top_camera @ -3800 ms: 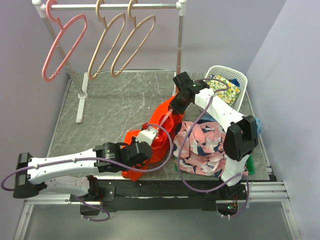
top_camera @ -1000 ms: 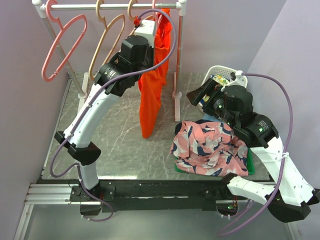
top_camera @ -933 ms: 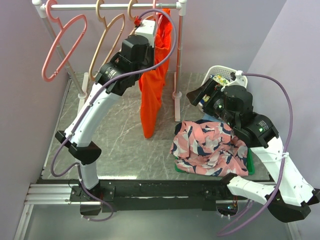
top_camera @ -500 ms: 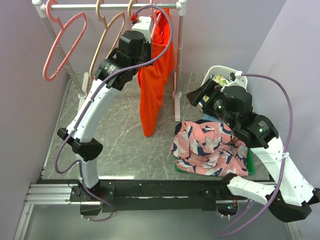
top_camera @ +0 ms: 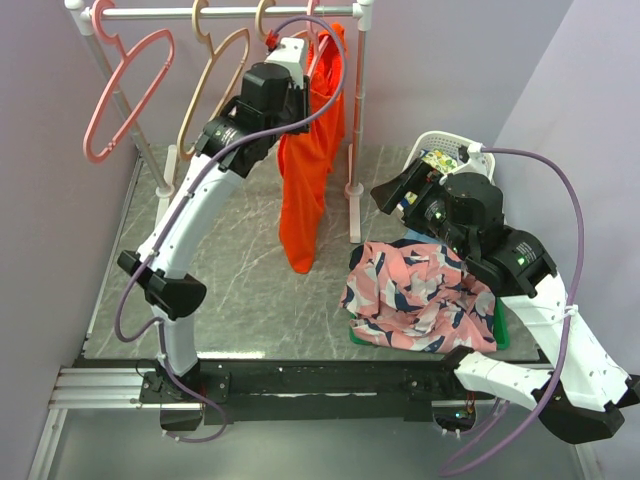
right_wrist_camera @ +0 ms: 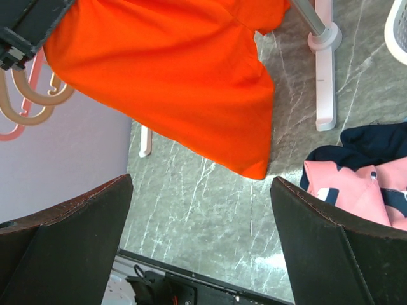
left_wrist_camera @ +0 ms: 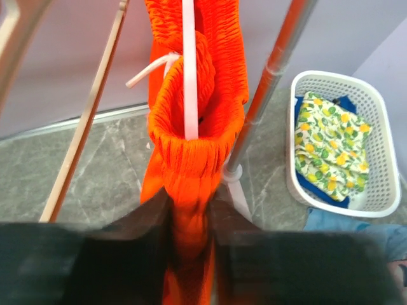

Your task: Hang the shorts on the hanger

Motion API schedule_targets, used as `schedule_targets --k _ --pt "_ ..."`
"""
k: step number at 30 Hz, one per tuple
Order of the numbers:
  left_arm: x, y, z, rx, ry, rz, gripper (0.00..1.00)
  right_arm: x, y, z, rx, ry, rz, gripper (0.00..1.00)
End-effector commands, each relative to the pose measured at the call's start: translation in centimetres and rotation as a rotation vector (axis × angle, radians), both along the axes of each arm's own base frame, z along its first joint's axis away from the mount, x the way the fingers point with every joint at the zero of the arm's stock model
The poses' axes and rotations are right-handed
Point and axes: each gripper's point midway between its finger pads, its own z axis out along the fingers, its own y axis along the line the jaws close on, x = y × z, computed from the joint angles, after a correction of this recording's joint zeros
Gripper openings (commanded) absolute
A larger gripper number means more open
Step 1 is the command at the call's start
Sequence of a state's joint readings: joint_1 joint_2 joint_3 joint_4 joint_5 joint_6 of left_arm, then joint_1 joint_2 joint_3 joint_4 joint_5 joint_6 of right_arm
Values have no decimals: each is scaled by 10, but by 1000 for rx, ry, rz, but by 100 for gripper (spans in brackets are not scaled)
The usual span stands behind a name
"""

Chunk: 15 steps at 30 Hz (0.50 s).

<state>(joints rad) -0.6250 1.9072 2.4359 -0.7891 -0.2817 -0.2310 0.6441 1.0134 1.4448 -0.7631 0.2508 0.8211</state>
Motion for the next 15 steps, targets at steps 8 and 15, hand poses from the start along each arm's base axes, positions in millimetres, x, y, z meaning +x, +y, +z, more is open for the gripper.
schedule_targets --k 8,15 --pt "-81 38 125 -229 -247 -69 96 -2 -5 8 3 -53 -12 97" --pt "-163 23 56 -207 -120 -152 96 0 -27 -2 25 -135 -114 100"
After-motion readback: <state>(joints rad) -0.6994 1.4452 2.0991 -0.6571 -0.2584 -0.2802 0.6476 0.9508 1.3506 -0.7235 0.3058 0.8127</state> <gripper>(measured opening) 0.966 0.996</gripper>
